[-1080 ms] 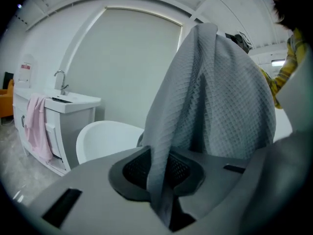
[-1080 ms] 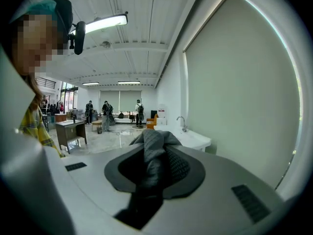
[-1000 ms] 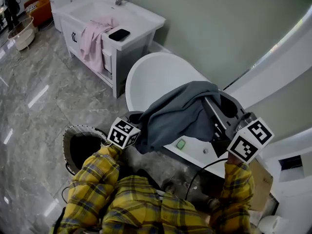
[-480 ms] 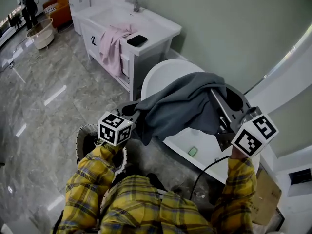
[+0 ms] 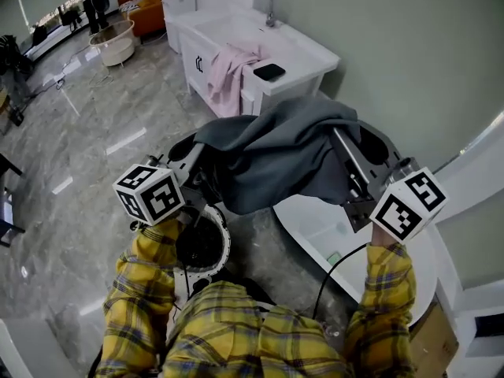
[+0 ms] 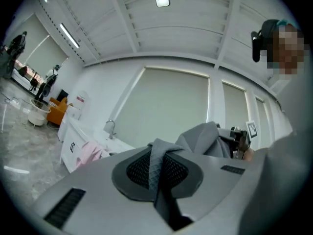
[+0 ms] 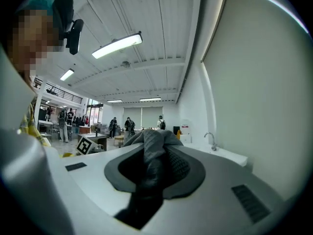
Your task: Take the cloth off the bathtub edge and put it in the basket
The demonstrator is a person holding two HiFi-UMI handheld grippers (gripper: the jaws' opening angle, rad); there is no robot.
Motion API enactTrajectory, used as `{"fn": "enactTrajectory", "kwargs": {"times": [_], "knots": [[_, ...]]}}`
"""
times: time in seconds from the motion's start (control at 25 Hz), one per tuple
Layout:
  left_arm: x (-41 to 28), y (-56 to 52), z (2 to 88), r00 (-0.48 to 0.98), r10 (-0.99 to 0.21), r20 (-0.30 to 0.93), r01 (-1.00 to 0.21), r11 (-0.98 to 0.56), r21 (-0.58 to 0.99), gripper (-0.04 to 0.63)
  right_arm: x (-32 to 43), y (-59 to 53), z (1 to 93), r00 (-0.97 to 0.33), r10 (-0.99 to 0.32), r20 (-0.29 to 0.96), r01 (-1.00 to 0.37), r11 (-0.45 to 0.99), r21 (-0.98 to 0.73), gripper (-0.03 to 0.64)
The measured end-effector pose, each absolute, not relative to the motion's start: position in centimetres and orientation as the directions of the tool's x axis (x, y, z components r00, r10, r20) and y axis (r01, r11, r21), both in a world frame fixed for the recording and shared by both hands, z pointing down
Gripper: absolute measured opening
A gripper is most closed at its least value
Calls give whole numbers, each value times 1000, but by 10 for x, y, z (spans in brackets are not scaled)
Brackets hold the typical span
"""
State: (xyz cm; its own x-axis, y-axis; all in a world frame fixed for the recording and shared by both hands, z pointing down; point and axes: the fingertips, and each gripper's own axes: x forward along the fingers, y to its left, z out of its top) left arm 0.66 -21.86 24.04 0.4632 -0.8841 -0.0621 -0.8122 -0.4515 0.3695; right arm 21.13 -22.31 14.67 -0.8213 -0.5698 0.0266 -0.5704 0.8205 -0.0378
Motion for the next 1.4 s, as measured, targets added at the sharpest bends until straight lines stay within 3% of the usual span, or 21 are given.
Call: {"fn": "enactTrajectory", "kwargs": {"times": [0.32, 0.48, 0.96, 1.4], "knots": [[-44, -164, 185, 328, -930, -166, -871, -366, 327, 25, 138, -212, 155, -921, -390, -2, -389, 920, -48, 95], [-62, -142, 186, 295, -943, -156, -887, -331, 321, 25, 102, -202, 171, -951, -308, 18, -308, 948, -79, 97], [-109, -85, 264, 150, -989, 14, -941, -138, 308, 25, 26, -164, 249, -988, -98, 117, -118, 977, -175, 97], [-137, -45, 389, 23, -964, 266, -950, 62, 305, 25, -16, -123, 367, -972, -21, 233, -82, 964, -255, 97]]}}
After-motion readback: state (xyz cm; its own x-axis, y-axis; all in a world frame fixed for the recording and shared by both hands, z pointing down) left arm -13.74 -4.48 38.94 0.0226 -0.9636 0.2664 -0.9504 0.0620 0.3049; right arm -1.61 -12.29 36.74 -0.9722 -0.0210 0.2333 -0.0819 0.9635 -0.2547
